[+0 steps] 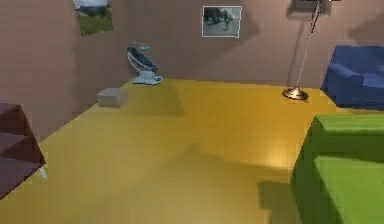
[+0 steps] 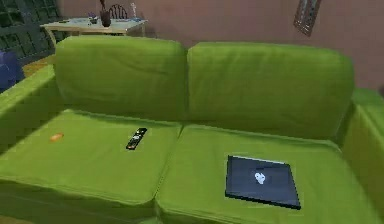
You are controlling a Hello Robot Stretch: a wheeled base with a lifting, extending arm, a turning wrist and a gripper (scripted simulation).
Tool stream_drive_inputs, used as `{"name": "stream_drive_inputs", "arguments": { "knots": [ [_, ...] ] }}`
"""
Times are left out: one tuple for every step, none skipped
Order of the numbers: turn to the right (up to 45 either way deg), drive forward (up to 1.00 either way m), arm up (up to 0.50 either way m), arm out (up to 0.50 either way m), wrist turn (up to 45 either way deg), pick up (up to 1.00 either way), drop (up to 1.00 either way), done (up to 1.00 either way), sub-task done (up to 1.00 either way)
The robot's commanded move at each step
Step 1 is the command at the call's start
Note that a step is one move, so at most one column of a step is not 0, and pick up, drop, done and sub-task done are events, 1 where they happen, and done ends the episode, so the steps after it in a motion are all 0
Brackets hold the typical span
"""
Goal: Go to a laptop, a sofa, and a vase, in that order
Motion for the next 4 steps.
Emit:
{"name": "stream_drive_inputs", "arguments": {
  "knots": [
    [45.0,0.00,0.00,0.00,0.0,0.00,0.00,0.00,0.00],
    [45.0,0.00,0.00,0.00,0.0,0.00,0.00,0.00,0.00],
    [27.0,0.00,0.00,0.00,0.0,0.00,0.00,0.00,0.00],
    [0.0,0.00,0.00,0.00,0.0,0.00,0.00,0.00,1.00]
  ]
}}
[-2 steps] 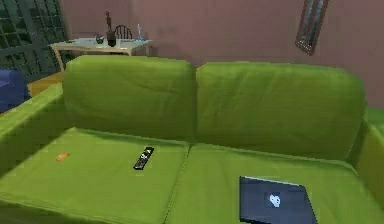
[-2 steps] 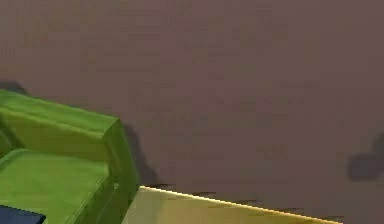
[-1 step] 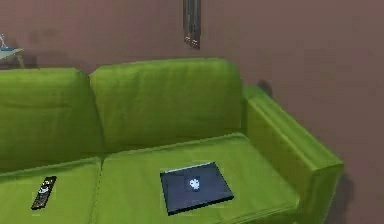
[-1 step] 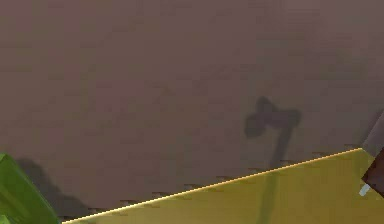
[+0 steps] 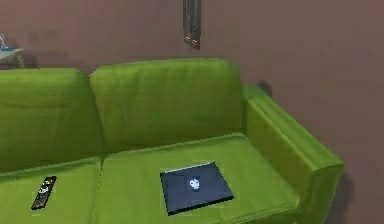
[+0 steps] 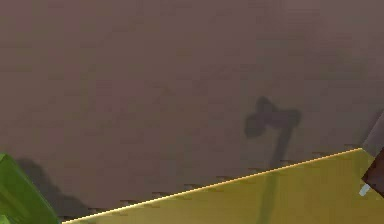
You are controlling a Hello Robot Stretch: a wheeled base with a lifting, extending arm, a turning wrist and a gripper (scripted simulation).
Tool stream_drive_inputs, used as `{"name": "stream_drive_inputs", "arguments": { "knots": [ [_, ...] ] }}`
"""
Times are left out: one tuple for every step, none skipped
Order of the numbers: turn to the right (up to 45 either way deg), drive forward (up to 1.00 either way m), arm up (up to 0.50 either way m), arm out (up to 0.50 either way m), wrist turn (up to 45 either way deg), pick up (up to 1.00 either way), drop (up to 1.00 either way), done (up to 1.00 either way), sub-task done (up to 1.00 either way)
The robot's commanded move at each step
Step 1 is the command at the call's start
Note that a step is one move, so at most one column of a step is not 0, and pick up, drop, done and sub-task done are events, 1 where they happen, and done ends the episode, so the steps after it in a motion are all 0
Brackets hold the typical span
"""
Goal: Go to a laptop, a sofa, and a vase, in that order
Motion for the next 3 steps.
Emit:
{"name": "stream_drive_inputs", "arguments": {
  "knots": [
    [45.0,0.00,0.00,0.00,0.0,0.00,0.00,0.00,0.00],
    [30.0,0.00,0.00,0.00,0.0,0.00,0.00,0.00,0.00],
    [0.0,0.15,0.00,0.00,0.0,0.00,0.00,0.00,0.00]
  ]
}}
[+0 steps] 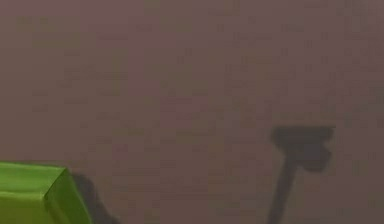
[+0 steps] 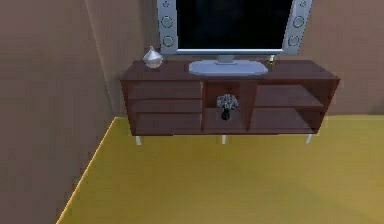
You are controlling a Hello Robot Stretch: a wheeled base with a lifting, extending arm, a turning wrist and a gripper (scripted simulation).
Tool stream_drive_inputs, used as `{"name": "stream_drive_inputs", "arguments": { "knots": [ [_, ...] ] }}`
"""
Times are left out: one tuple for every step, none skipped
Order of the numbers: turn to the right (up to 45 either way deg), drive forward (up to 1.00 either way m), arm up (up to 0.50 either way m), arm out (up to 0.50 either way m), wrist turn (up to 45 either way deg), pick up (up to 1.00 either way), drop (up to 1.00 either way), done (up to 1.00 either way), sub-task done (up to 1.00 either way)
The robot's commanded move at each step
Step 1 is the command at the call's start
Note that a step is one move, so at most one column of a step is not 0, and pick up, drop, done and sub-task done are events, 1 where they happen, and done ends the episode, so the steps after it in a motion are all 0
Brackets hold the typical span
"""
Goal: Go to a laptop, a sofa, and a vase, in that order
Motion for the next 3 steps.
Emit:
{"name": "stream_drive_inputs", "arguments": {
  "knots": [
    [-45.0,0.00,0.00,0.00,0.0,0.00,0.00,0.00,0.00],
    [-45.0,0.00,0.00,0.00,0.0,0.00,0.00,0.00,0.00],
    [-21.0,0.00,0.00,0.00,0.0,0.00,0.00,0.00,0.00]
  ]
}}
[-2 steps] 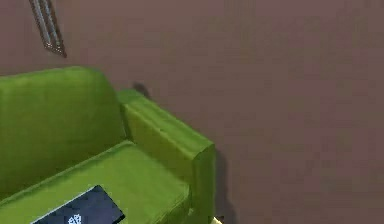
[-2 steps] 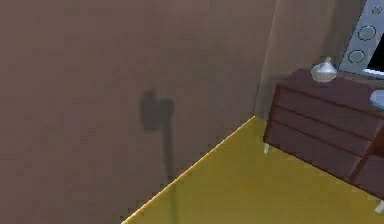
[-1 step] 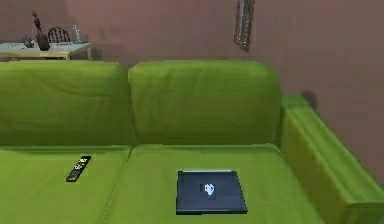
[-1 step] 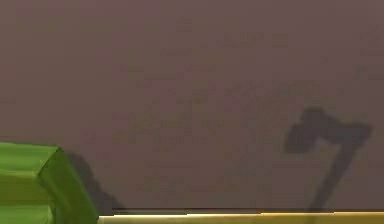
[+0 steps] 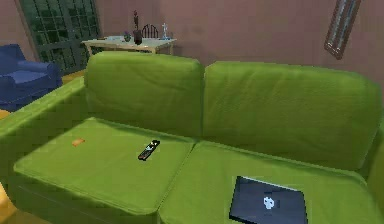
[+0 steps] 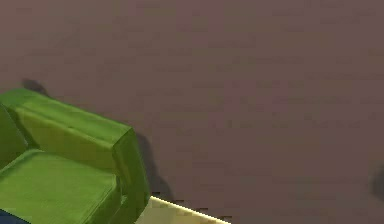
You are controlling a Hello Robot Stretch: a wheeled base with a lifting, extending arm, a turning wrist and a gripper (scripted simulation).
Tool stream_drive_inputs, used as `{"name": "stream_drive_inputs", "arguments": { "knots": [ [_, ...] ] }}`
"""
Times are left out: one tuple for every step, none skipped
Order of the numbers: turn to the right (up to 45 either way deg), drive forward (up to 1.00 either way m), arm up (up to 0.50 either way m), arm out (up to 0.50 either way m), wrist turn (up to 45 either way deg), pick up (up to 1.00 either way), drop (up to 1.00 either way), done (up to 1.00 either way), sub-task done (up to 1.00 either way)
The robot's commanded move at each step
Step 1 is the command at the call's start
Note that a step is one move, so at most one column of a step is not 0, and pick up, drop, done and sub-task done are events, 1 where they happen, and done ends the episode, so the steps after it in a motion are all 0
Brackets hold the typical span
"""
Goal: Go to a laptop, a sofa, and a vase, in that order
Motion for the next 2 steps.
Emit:
{"name": "stream_drive_inputs", "arguments": {
  "knots": [
    [0.0,0.00,0.00,0.00,0.0,0.00,0.00,0.00,1.00],
    [-45.0,0.00,0.00,0.00,0.0,0.00,0.00,0.00,0.00]
  ]
}}
